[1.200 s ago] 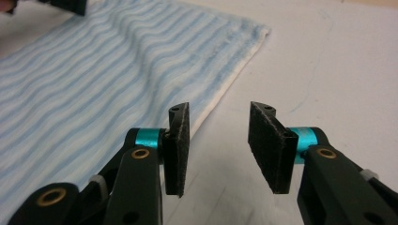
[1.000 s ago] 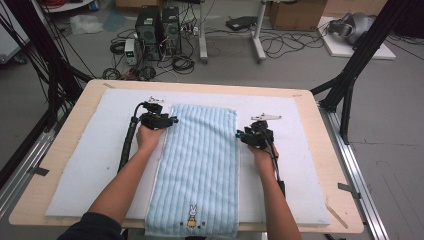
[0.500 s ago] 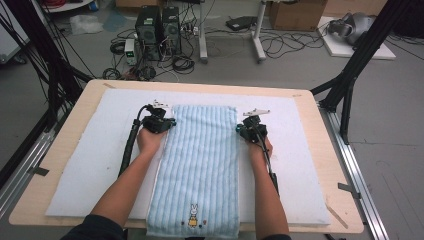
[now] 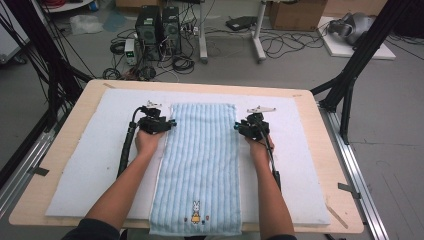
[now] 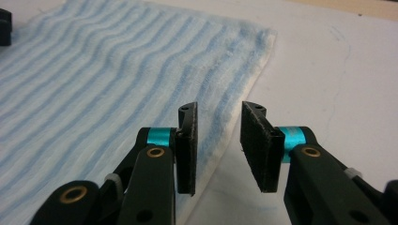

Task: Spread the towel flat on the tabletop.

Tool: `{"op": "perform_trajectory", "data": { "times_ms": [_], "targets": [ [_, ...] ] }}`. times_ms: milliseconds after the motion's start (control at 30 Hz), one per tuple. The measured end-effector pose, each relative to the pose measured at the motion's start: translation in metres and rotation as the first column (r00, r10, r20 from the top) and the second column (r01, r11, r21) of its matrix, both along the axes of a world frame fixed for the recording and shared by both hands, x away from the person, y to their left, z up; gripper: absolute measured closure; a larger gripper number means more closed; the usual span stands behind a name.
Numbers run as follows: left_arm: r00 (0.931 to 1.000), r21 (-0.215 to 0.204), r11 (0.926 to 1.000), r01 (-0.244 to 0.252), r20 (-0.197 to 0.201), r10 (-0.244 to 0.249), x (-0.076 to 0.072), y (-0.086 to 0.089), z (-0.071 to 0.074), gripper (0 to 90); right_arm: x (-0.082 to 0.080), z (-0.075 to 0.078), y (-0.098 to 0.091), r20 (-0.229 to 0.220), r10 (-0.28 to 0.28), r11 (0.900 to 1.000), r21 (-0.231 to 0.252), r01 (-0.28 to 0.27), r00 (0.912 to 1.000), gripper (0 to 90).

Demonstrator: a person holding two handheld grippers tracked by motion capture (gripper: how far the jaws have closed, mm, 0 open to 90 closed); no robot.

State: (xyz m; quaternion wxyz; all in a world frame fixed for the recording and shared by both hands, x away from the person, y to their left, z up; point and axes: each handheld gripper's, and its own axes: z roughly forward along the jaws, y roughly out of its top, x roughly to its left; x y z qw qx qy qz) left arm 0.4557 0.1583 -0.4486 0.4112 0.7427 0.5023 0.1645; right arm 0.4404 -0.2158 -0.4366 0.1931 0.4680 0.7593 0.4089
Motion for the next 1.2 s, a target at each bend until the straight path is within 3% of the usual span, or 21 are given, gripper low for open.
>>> {"op": "perform_trajectory", "data": {
  "times_ms": [133,267,333,400,433,500,567,600,667,700,733,767,833,933,1033,1067,1133,1200],
  "targets": [
    [0.9993,-0.038,0.9992,0.012,0.036,-0.01,-0.016,0.006,0.005,51.2,-0.017,0.009,-0.006,0.011,0.016,0.9995,0.029,-0.016,0.9998,59.3],
    [0.998,-0.054,0.9976,0.044,0.049,-0.041,-0.029,0.011,0.007,50.1,-0.038,0.015,-0.01,0.019,0.047,0.9982,0.036,-0.048,0.9987,57.6],
    [0.9975,-0.065,0.9958,0.064,0.033,-0.062,-0.035,0.013,0.006,47.4,-0.047,0.016,-0.013,0.013,0.061,0.9974,0.037,-0.061,0.9981,56.2],
    [0.9951,-0.052,0.9942,0.095,0.034,-0.093,-0.042,0.013,0.005,45.5,-0.053,0.016,-0.015,-0.057,0.094,0.9942,0.057,-0.091,0.9939,50.0],
    [0.9938,-0.046,0.9932,0.107,0.034,-0.106,-0.046,0.013,0.005,45.8,-0.056,0.016,-0.014,-0.067,0.116,0.9919,0.06,-0.112,0.991,50.4],
    [0.9915,-0.027,0.9916,0.127,0.034,-0.126,-0.052,0.011,0.004,46.2,-0.066,0.014,-0.012,-0.033,0.124,0.9922,0.016,-0.124,0.9917,51.5],
    [0.988,0.003,0.988,0.154,0.007,-0.154,-0.056,0.011,0.004,47.0,-0.073,0.011,-0.011,-0.047,0.128,0.9916,-0.01,-0.129,0.9906,52.2],
    [0.9874,-0.004,0.9874,0.158,0.008,-0.158,-0.058,0.01,0.004,47.3,-0.076,0.008,-0.011,-0.053,0.127,0.9917,-0.013,-0.128,0.9904,52.5],
    [0.986,-0.01,0.9863,0.165,0.027,-0.164,-0.063,0.008,0.003,51.3,-0.081,0.003,-0.01,-0.064,0.132,0.9912,0.013,-0.132,0.9892,52.7],
    [0.9844,0.001,0.9846,0.175,0.019,-0.175,-0.064,0.007,0.001,51.5,-0.083,0.001,-0.009,-0.082,0.144,0.9896,0.013,-0.143,0.9862,53.2],
    [0.9831,0.01,0.9831,0.183,0.006,-0.183,-0.065,0.006,-0.001,52.0,-0.084,0.0,-0.007,-0.096,0.155,0.9876,-0.011,-0.157,0.9832,53.7],
    [0.9836,0.022,0.9837,0.178,0.024,-0.179,-0.067,0.006,-0.002,52.8,-0.085,-0.001,-0.004,-0.099,0.165,0.985,-0.036,-0.169,0.9813,55.7],
    [0.9833,0.051,0.9829,0.177,0.035,-0.179,-0.07,0.005,-0.001,59.9,-0.087,-0.004,0.001,-0.094,0.166,0.9831,-0.063,-0.172,0.9817,60.0],
    [0.979,0.079,0.9775,0.196,0.041,-0.2,-0.072,0.004,-0.001,84.1,-0.088,-0.008,0.004,-0.093,0.155,0.9821,-0.094,-0.163,0.9836,68.8],
    [0.9861,0.141,0.9796,0.143,0.064,-0.153,-0.072,0.004,0.001,87.1,-0.09,-0.007,0.006,-0.094,0.175,0.9769,-0.107,-0.185,0.98,82.6],
    [0.9889,0.12,0.9842,0.13,0.055,-0.138,-0.071,0.008,0.0,87.1,-0.091,-0.007,0.009,-0.078,0.169,0.9741,-0.139,-0.179,0.9825,83.6],
    [0.9918,0.062,0.991,0.119,0.04,-0.122,-0.069,0.012,-0.001,87.0,-0.091,-0.007,0.012,-0.072,0.149,0.9757,-0.151,-0.159,0.9861,83.2],
    [0.9915,0.071,0.9907,0.116,0.051,-0.12,-0.069,0.012,-0.001,82.6,-0.09,-0.007,0.011,-0.071,0.13,0.9804,-0.14,-0.139,0.989,75.7]
  ]
}}
